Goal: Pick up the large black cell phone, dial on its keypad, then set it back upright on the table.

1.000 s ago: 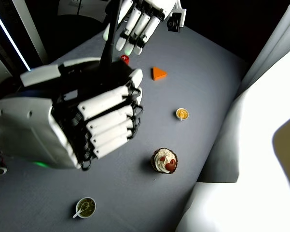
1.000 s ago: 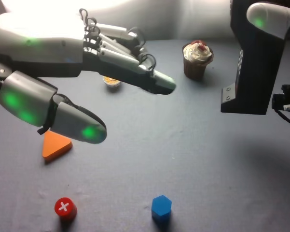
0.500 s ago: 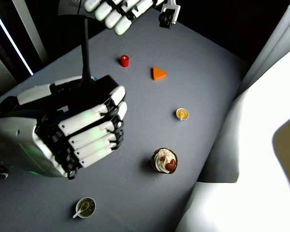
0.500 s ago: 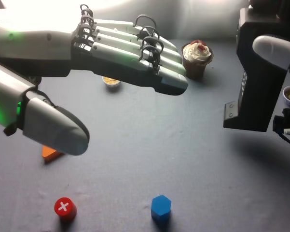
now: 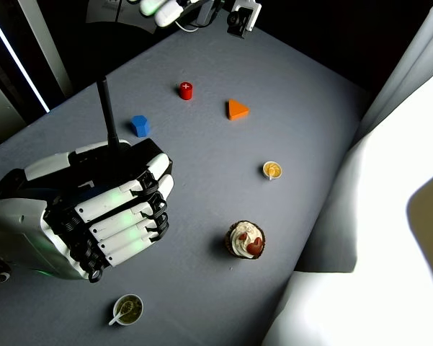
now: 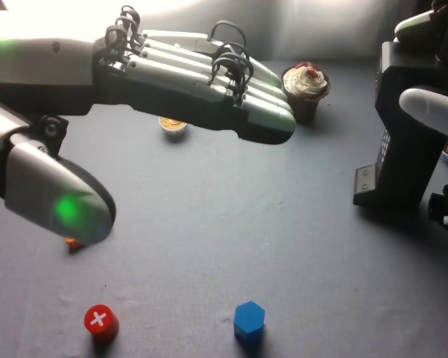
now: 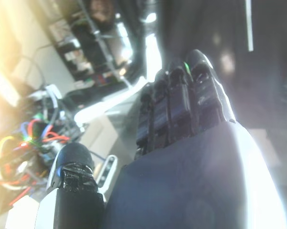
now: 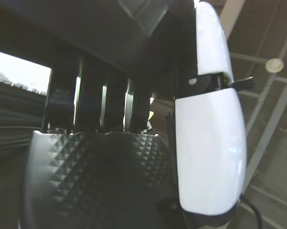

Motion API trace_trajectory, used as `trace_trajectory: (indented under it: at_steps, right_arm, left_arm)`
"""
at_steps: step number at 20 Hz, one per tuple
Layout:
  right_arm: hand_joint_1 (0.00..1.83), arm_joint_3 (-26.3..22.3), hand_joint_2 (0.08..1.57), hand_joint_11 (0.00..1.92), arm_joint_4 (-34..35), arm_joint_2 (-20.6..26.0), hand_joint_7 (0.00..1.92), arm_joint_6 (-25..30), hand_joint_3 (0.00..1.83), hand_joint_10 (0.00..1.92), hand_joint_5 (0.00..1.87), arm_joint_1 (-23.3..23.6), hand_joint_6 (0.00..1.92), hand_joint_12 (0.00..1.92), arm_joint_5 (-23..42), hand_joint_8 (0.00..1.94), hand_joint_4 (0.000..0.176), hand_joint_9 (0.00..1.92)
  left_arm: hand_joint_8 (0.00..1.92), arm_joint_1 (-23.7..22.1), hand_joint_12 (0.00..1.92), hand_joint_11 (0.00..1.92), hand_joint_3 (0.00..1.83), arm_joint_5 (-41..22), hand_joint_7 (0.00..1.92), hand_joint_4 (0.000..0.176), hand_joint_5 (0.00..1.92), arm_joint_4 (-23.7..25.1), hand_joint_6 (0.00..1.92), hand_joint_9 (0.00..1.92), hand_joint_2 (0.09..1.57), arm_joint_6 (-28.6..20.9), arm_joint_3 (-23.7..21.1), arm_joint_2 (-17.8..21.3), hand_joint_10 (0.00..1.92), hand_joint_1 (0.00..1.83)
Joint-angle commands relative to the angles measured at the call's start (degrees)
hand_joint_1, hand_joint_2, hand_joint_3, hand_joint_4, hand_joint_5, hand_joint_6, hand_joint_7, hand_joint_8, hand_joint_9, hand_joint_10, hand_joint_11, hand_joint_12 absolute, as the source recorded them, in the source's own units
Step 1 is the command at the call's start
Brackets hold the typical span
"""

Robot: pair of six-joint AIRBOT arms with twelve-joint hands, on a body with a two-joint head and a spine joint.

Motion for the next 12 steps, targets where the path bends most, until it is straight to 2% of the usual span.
trace_trajectory:
  at_steps: [1, 3, 5, 6, 7, 8, 9, 11, 12]
  right_arm:
    - [1.37, 0.48, 1.15, 0.86, 0.39, 0.40, 0.85, 0.93, 0.00, 1.37, 0.90, 0.01, 0.91, 1.30, 9.33, 1.21, 0.000, 0.88]
    - [1.37, 0.81, 1.15, 0.84, 0.42, 0.04, 0.85, 0.86, 0.00, 1.38, 0.89, -0.02, 0.92, 1.31, 10.08, 1.22, 0.000, 0.88]
    - [1.37, 1.15, 1.14, 0.84, 0.46, -0.44, 0.87, 0.56, 0.00, 1.34, 0.93, -0.09, 0.89, 1.31, 11.10, 1.18, 0.000, 0.89]
    - [1.37, 1.44, 1.14, 0.84, 0.46, -0.72, 0.87, 0.39, 0.00, 1.34, 0.94, -0.17, 0.88, 1.31, 11.71, 1.18, 0.000, 0.89]
    - [1.46, 1.58, 1.13, 0.80, 0.46, -0.97, 0.88, 0.22, 0.01, 1.19, 0.93, -0.33, 0.85, 1.57, 12.23, 1.11, 0.000, 0.91]
    - [1.39, 1.62, 1.13, 0.82, 0.48, -1.15, 0.92, 0.11, 0.00, 1.27, 0.92, -0.66, 0.91, 1.37, 12.54, 1.07, 0.000, 0.92]
    - [1.38, 1.61, 1.13, 0.84, 0.51, -1.26, 0.92, 0.07, 0.00, 1.29, 0.92, -0.86, 0.92, 1.29, 12.54, 1.07, 0.000, 0.92]
    - [1.37, 1.44, 1.13, 0.84, 1.73, -1.39, 0.93, -0.01, 0.00, 1.32, 0.91, -1.32, 0.93, 1.31, 12.55, 1.07, 0.000, 0.91]
    - [1.37, 1.42, 1.13, 0.84, 2.22, -1.39, 0.93, -0.04, 0.00, 1.32, 0.91, -1.55, 0.93, 1.31, 12.56, 1.07, 0.000, 0.91]
  left_arm:
    - [0.00, -1.05, 0.32, 0.00, 0.00, -3.15, 0.19, 0.000, 0.16, -5.91, 0.00, 0.15, 1.20, -0.50, -0.22, 0.34, 0.00, 0.00]
    - [0.00, -0.98, 0.34, 0.00, 0.00, -2.61, 0.20, 0.000, 0.17, -5.88, 0.00, 0.17, 1.20, -1.74, -0.22, 0.25, 0.00, 0.00]
    - [0.01, -0.47, 0.38, 0.00, 0.00, -1.19, 0.22, 0.000, 0.17, -5.89, 0.00, 0.19, 1.20, -6.10, -0.24, -0.11, 0.01, 0.00]
    - [0.01, 0.19, 0.38, 0.00, 0.00, -0.92, 0.22, 0.000, 0.17, -6.69, 0.00, 0.19, 1.20, -6.59, -0.30, -0.17, 0.01, 0.00]
    - [0.00, 1.04, 0.36, 0.00, 0.00, -0.86, 0.23, 0.000, 0.17, -8.22, 0.00, 0.19, 1.20, -6.75, -0.38, -0.14, 0.00, 0.00]
    - [0.00, 2.34, 0.36, 0.00, 0.00, -0.35, 0.23, 0.000, 0.18, -10.57, 0.00, 0.19, 1.20, -6.94, -0.52, -0.06, 0.00, 0.00]
    - [0.01, 3.49, 0.36, 0.00, 0.00, -0.15, 0.24, 0.000, 0.18, -12.28, 0.01, 0.20, 1.20, -6.98, -0.58, -0.03, 0.01, 0.00]
    - [0.00, 5.48, 0.36, 0.00, 0.00, 0.32, 0.23, 0.000, 0.18, -16.06, 0.00, 0.20, 1.20, -7.07, -0.65, -0.02, 0.01, 0.00]
    - [0.00, 5.52, 0.36, 0.00, 0.00, 0.65, 0.23, 0.000, 0.18, -16.09, 0.00, 0.20, 1.20, -7.08, -0.71, -0.02, 0.01, 0.00]
